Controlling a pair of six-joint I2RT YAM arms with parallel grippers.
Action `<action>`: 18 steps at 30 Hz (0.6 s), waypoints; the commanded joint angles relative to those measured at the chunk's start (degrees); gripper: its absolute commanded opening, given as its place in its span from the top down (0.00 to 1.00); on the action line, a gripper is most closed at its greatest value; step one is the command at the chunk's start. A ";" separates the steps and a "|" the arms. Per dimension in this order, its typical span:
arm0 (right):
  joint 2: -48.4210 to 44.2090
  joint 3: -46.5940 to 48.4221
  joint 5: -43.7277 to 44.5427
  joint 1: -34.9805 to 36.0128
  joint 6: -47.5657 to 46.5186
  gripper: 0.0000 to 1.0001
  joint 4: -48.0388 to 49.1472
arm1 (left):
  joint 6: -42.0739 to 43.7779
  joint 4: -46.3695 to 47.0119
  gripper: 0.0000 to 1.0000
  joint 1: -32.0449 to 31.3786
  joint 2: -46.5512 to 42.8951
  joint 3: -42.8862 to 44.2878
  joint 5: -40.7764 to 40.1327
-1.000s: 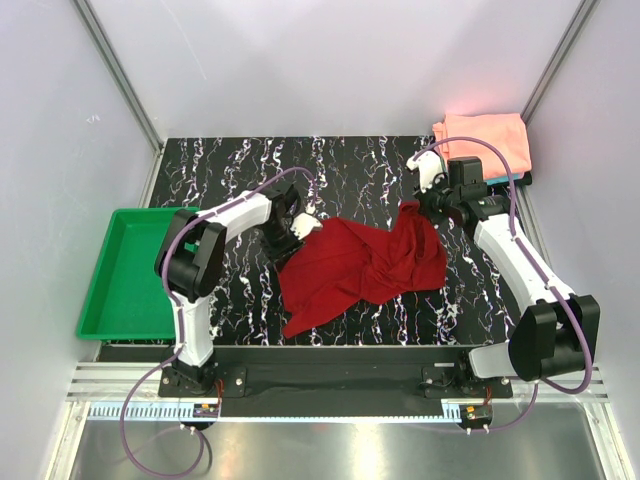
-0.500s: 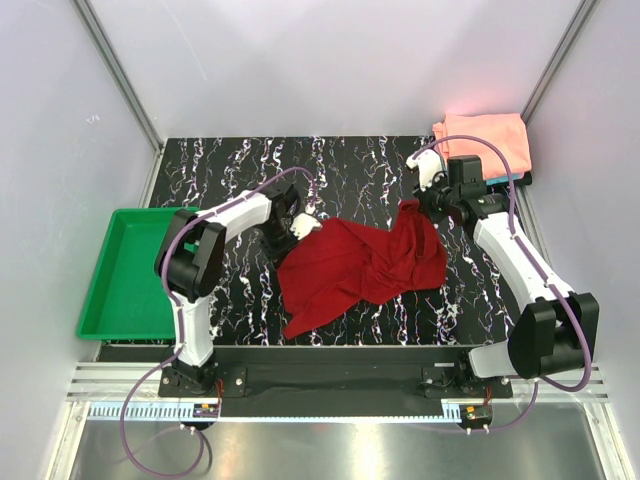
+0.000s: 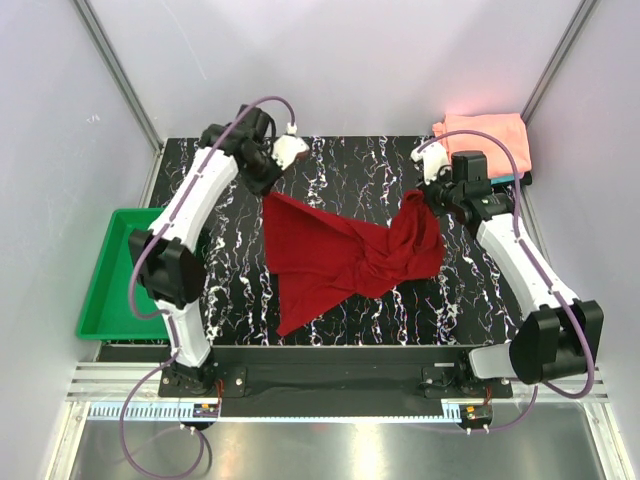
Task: Fold and stack the t-shirts
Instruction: Flatten the tshirt out
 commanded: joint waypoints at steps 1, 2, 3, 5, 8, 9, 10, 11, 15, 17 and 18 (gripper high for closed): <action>-4.64 4.67 0.38 0.02 1.91 1.00 1.48 | 1.90 -7.50 1.00 -0.51 -3.87 7.27 -2.02; -5.52 5.37 0.73 0.02 1.91 1.00 1.39 | 2.33 -8.03 1.00 -0.51 -4.22 8.08 -2.37; -5.79 5.73 0.91 0.02 1.91 1.00 1.30 | 2.86 -9.08 1.00 -0.51 -4.57 8.70 -2.99; -6.84 6.60 1.35 0.02 1.91 1.00 1.04 | 3.04 -9.70 1.00 -0.51 -6.06 10.11 -3.95; -8.33 8.79 1.35 -0.06 2.35 1.00 -0.72 | 3.74 -10.41 1.00 -0.51 -8.70 10.81 -4.75; -8.78 9.59 1.26 -0.07 2.61 1.00 -2.38 | 3.74 -11.54 1.00 -0.60 -9.40 11.08 -4.75; -9.30 10.38 1.00 -0.07 3.14 1.00 -3.35 | 4.18 -12.16 1.00 -0.51 -10.72 12.21 -4.49; -10.18 11.61 0.30 0.02 3.40 1.00 -4.23 | 4.18 -12.86 1.00 -0.60 -11.42 12.57 -4.40; -11.94 9.61 -0.23 -0.07 5.42 1.00 -7.58 | 4.27 -13.14 1.00 -0.51 -15.47 8.81 -3.43; -12.99 4.71 0.12 -0.07 5.78 1.00 -6.88 | 3.74 -11.21 1.00 -0.51 -17.93 2.40 -3.87; -13.00 3.28 0.55 -0.07 5.87 1.00 -6.09 | 3.74 -9.54 1.00 -0.51 -18.37 0.20 -5.00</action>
